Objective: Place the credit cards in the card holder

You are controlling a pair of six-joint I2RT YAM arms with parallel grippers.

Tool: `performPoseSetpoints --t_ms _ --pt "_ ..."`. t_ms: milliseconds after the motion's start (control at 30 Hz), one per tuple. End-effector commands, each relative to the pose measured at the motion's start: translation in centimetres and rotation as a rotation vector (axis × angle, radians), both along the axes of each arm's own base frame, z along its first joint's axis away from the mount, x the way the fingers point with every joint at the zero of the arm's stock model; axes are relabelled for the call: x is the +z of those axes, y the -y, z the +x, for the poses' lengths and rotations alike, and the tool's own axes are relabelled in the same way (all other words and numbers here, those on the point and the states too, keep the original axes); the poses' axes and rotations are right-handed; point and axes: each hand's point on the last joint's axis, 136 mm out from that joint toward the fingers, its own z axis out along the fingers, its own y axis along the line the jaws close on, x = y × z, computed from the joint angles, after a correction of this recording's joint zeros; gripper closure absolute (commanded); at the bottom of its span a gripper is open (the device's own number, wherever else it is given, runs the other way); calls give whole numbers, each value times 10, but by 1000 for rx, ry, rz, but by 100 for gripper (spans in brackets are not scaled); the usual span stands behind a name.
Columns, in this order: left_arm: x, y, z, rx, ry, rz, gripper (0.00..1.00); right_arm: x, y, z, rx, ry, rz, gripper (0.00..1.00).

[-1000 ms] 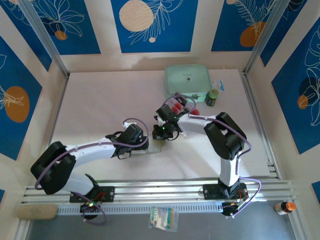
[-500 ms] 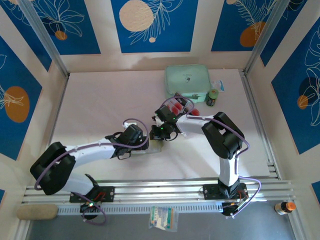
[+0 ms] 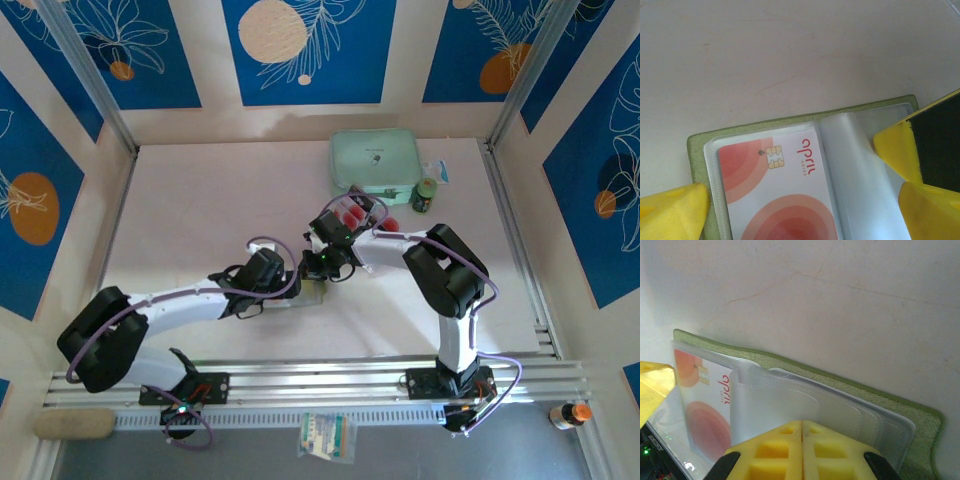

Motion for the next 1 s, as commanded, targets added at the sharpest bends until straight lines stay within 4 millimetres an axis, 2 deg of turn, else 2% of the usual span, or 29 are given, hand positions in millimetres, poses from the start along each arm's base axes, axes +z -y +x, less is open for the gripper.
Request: performPoseSetpoints --t_ms 0,200,333,533,633,967 --pt "-15 -2 -8 -23 -27 21 3 -10 1 -11 6 -54 -14 93" --pt "-23 -12 -13 -8 -38 53 6 -6 0 -10 4 -47 -5 93" --pt "-23 -16 -15 11 -29 45 7 4 3 -6 -10 -27 4 92" --pt "-17 -20 -15 26 -10 37 7 21 12 3 -54 1 32 76" --pt "-16 -21 -15 31 -4 34 7 21 13 2 -60 -3 38 70" --pt "-16 -22 -16 33 -2 34 7 12 4 -2 -64 -60 78 68"
